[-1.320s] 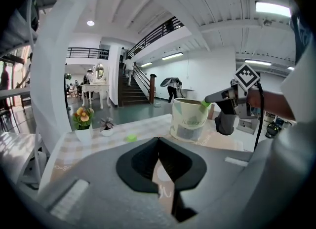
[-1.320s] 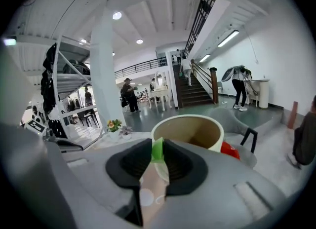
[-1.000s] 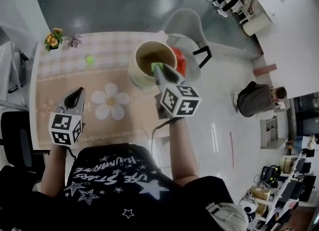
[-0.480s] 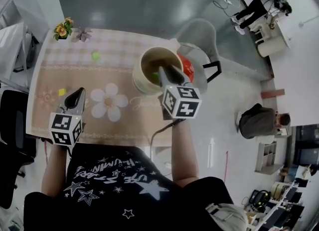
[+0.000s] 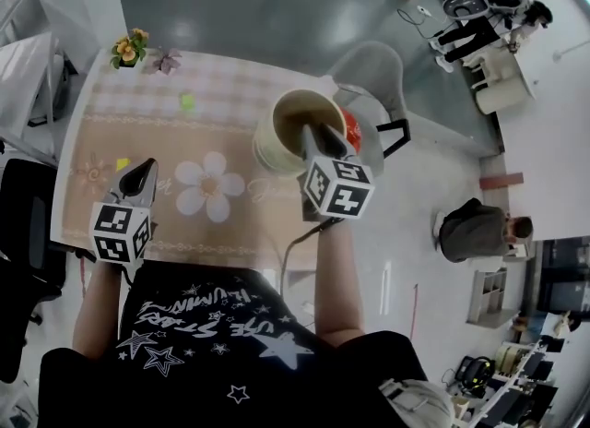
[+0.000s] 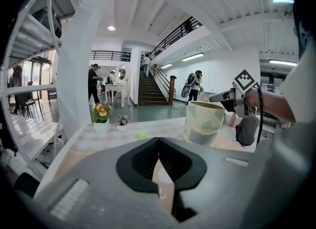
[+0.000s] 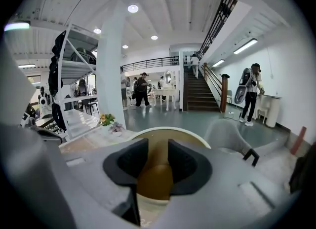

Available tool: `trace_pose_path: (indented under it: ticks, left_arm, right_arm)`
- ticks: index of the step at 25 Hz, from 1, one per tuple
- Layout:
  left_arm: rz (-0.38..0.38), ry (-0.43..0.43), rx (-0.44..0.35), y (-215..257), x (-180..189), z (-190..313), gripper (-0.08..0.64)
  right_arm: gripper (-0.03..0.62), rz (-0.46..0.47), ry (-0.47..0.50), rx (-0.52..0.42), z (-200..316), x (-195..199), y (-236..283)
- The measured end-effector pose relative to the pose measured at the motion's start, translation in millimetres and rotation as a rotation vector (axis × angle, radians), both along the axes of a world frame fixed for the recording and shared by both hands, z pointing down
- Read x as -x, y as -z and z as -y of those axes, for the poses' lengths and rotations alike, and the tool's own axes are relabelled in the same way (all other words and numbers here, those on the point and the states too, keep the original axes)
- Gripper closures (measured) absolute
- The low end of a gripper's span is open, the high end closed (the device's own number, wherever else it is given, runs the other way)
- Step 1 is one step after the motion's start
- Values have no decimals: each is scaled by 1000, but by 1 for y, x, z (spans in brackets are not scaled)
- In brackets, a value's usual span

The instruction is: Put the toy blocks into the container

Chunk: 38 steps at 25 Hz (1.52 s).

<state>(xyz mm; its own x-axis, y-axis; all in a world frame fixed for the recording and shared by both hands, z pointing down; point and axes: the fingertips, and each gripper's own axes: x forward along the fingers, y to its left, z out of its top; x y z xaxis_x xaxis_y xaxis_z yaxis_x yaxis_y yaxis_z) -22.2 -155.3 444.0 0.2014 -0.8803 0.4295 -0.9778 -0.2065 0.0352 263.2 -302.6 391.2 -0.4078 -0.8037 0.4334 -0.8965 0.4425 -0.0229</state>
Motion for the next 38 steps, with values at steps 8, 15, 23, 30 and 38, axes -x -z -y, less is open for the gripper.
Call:
trace_pose_path:
  ticks: [8,15,23,30,38]
  left_arm:
    - [1,12,-25,9,42,-5,551]
    - [-2,57,-32,13,93,-21,551]
    - [-24,133,-19,5,152,-47,551]
    - [-53,168,16,-13,188,-68,551]
    - [-73,164,44,-29,217,-80,551]
  right_arm:
    - [460,42,20,-28,-15,47,16]
    - [460,55,132,-28,-36,129,15]
    - [431,44,325,19,-71,235,-11]
    - [339,-9,508,139,-113,318,-59]
    - [288,-96,586,245,-148,370,-121]
